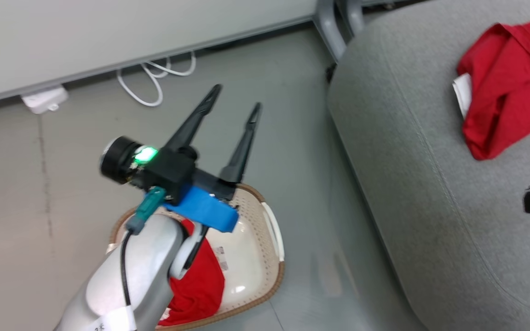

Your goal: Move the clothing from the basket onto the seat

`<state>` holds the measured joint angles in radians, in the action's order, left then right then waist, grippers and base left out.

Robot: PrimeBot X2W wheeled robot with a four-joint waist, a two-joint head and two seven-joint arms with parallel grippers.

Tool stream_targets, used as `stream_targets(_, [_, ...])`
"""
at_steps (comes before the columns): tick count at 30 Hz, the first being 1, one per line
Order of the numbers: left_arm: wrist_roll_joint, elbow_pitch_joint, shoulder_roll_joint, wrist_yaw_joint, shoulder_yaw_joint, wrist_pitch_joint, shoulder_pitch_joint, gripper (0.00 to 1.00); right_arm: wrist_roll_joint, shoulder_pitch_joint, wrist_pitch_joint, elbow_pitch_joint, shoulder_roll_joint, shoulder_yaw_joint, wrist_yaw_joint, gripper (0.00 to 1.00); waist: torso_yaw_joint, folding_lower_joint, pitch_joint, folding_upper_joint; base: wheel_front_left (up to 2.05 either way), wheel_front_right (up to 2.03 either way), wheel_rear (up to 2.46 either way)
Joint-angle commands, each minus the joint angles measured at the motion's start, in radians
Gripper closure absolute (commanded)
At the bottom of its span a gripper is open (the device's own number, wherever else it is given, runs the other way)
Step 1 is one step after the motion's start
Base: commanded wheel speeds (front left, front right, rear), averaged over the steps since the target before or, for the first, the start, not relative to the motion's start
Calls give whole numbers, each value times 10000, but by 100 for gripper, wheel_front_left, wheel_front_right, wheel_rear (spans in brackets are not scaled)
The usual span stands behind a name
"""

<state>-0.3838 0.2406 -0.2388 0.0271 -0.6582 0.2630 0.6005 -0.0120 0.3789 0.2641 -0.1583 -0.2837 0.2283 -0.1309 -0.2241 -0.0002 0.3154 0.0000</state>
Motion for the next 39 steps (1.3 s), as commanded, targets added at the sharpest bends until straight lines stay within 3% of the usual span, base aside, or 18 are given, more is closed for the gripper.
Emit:
stream_targets(1, [135,-35,14,89,553,24,-432,0,43,-227,7,240,165,-338,2,0,641,2,-606,0,0,0,0])
stream_targets(11, [540,5,407,-56,2885,24,-1937,0,121,-691,5,657,854,-1523,1,0,1691,2,-1404,0,0,0,0])
stream_targets(21, [1281,1,1188,-735,4833,26,-3269,0,281,-1591,5,593,1573,-1800,1,0,2452,2,-1897,0,0,0,0])
stream_targets(29, [1818,103,1640,-1316,5530,26,-3913,0,419,-2359,5,159,1942,-1637,1,0,2614,2,-2163,0,0,0,0])
stream_targets(39, [2077,308,1834,-1550,5783,26,-4342,0,586,-2915,5,-199,2215,-1397,1,0,2639,2,-2395,0,0,0,0])
